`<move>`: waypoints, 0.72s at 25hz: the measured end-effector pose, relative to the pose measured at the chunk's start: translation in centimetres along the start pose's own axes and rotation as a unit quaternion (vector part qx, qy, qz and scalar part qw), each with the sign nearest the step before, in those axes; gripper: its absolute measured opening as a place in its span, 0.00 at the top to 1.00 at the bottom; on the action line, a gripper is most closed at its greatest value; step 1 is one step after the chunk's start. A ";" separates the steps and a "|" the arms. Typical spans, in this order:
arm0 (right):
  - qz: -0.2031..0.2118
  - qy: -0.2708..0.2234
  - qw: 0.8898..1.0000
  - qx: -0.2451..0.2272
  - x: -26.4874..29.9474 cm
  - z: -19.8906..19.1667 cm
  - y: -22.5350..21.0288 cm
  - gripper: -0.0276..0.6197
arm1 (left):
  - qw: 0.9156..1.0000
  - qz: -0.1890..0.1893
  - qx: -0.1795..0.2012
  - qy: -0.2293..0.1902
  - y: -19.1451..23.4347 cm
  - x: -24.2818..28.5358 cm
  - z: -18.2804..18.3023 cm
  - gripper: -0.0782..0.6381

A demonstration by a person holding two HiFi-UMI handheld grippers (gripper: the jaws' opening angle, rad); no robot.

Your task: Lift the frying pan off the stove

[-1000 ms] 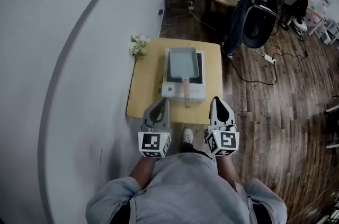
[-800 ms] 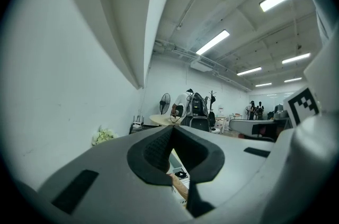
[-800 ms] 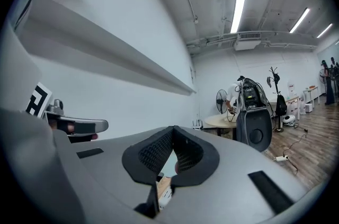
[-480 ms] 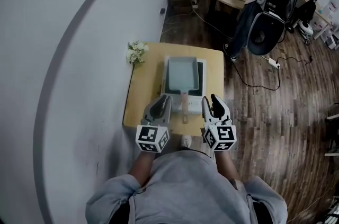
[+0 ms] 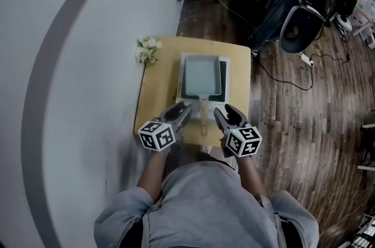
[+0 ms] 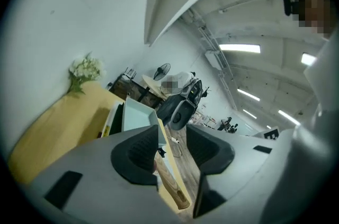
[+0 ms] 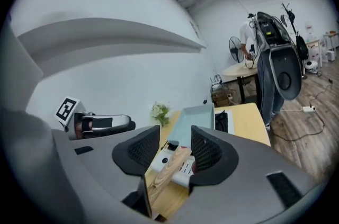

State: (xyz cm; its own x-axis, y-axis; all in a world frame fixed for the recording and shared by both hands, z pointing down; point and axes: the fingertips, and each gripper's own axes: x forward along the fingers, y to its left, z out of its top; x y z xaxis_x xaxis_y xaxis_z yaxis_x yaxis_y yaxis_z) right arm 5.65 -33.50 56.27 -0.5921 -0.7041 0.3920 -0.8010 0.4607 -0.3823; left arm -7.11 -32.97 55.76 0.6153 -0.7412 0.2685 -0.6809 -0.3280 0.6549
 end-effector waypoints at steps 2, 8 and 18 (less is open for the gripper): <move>0.015 0.031 0.999 0.024 0.7 -2.0 -0.3 0.72 | 0.999 -0.012 -0.025 0.031 0.7 0.8 -1.5 0.67; 0.088 0.117 0.979 0.139 2.1 -8.1 -0.1 0.69 | 0.985 -0.057 -0.108 0.120 2.2 3.5 -6.6 0.66; 0.189 0.192 0.927 0.260 3.5 -12.8 1.8 0.66 | 0.949 -0.113 -0.205 0.211 3.8 8.4 -11.8 0.60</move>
State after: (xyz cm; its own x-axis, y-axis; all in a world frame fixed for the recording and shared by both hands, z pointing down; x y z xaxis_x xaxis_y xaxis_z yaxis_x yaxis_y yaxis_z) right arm 0.97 -28.19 67.69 -0.8893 -0.2555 0.3793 -0.4387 0.2420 -0.8655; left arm 0.11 -33.50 68.85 0.8901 -0.3508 0.2908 -0.3541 -0.1308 0.9260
